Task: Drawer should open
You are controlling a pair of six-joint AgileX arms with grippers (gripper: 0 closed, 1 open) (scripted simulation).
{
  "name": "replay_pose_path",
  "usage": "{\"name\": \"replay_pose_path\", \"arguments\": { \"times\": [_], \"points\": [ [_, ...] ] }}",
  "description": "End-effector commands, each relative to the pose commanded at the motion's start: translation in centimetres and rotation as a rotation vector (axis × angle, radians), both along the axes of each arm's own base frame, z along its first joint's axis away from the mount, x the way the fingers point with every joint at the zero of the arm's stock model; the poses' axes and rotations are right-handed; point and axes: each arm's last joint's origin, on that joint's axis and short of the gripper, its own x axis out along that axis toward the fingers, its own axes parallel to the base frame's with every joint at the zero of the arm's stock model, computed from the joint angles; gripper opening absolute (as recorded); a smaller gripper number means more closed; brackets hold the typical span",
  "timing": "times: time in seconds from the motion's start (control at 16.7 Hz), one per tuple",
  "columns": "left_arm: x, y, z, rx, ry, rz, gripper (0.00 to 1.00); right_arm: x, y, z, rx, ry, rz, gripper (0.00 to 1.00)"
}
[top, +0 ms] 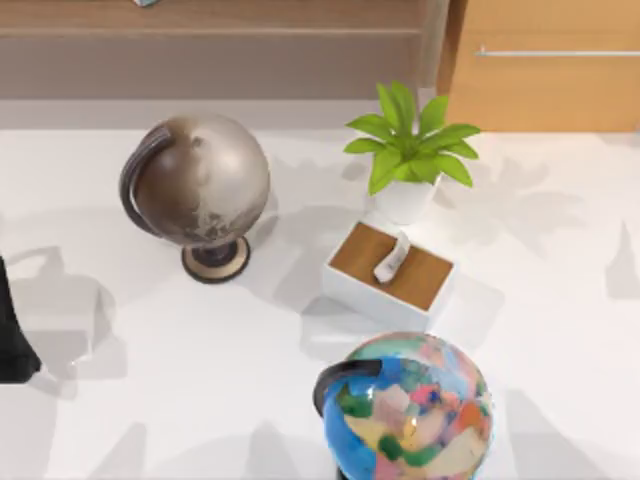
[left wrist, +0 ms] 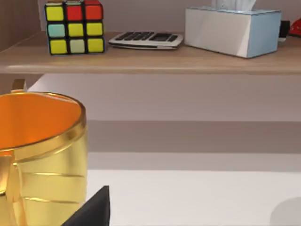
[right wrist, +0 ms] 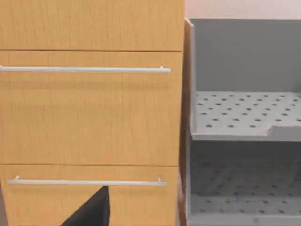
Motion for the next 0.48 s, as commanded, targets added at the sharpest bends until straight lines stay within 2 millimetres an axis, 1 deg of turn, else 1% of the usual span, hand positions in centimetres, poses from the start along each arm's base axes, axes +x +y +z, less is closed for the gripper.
{"name": "replay_pose_path", "arguments": {
  "times": [0.12,0.24,0.36,0.48],
  "points": [
    [0.0,0.0,0.0,0.0,0.0,0.0,1.0,2.1,-2.1,1.8,0.004,0.014,-0.002,1.0],
    [0.0,0.0,0.0,0.0,0.0,0.0,1.0,4.1,-4.6,3.0,0.008,0.024,-0.002,1.0],
    [0.0,0.0,0.0,0.0,0.0,0.0,1.0,5.7,-7.0,3.7,0.012,0.03,-0.001,1.0],
    [0.0,0.0,0.0,0.0,0.0,0.0,1.0,6.6,-8.9,4.1,0.012,0.03,0.0,1.0]
  ]
}}
